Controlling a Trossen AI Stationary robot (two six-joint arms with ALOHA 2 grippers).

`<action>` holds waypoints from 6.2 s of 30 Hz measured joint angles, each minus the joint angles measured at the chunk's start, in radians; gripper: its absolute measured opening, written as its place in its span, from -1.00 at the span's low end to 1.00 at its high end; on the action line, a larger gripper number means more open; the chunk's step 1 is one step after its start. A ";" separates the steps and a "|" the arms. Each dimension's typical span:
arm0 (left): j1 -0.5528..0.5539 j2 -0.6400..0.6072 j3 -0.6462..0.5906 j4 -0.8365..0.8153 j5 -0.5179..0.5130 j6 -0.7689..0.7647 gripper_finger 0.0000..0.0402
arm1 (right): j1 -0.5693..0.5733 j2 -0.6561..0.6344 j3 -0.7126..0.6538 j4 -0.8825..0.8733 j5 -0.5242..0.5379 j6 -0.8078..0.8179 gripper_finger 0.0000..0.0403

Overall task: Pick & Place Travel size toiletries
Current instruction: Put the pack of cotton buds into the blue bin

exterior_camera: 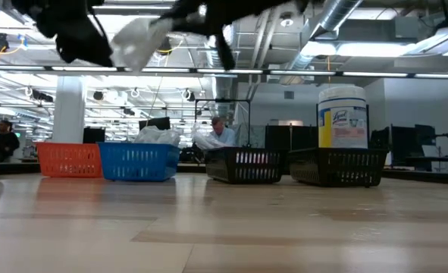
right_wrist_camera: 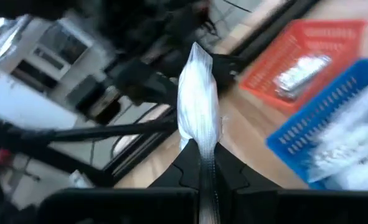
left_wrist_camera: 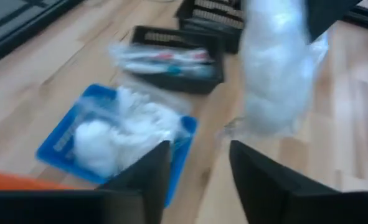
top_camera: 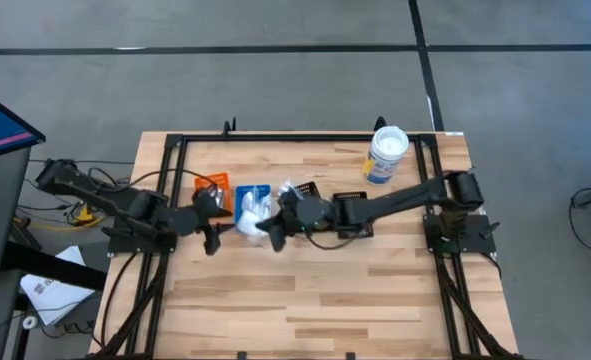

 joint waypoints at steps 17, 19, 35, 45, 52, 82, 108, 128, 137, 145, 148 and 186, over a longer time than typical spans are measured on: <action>0.276 0.206 -0.129 -0.031 0.107 0.312 -1.00 | -0.059 0.154 0.247 -0.214 0.158 0.055 -1.00; 0.276 0.245 -0.129 -0.009 0.111 0.315 -1.00 | -0.051 0.154 0.281 -0.304 0.203 0.051 -1.00; 0.293 0.378 -0.129 0.178 0.126 0.401 -1.00 | -0.021 0.152 0.301 -0.374 0.253 0.030 -1.00; 0.291 0.335 -0.128 0.206 0.091 0.431 -1.00 | -0.084 0.152 0.301 -0.406 0.231 0.102 -1.00; 0.298 0.305 -0.128 0.212 0.060 0.409 -1.00 | -0.088 0.151 0.301 -0.445 0.238 0.132 -1.00; 0.327 0.399 -0.128 0.260 0.098 0.421 -1.00 | -0.071 0.154 0.301 -0.462 0.245 0.114 -0.99; 0.352 0.527 -0.129 0.395 0.098 0.469 -1.00 | -0.094 0.264 0.307 -0.398 0.153 0.187 -0.99; 0.306 0.472 -0.129 0.406 0.107 0.463 -1.00 | -0.097 0.218 0.303 -0.540 0.192 0.204 -0.99; 0.214 0.457 -0.129 0.450 -0.154 0.467 -1.00 | -0.096 0.216 0.303 -0.698 0.187 0.326 -0.98; 0.196 0.451 -0.129 0.577 -0.075 0.557 -1.00 | -0.093 0.216 0.303 -0.668 0.205 0.318 -0.93; 0.205 0.451 -0.129 0.609 -0.040 0.577 -1.00 | -0.093 0.216 0.303 -0.666 0.207 0.298 -0.95; 0.233 0.585 -0.128 0.775 -0.022 0.656 -1.00 | -0.057 0.121 0.305 -0.661 0.130 0.099 0.28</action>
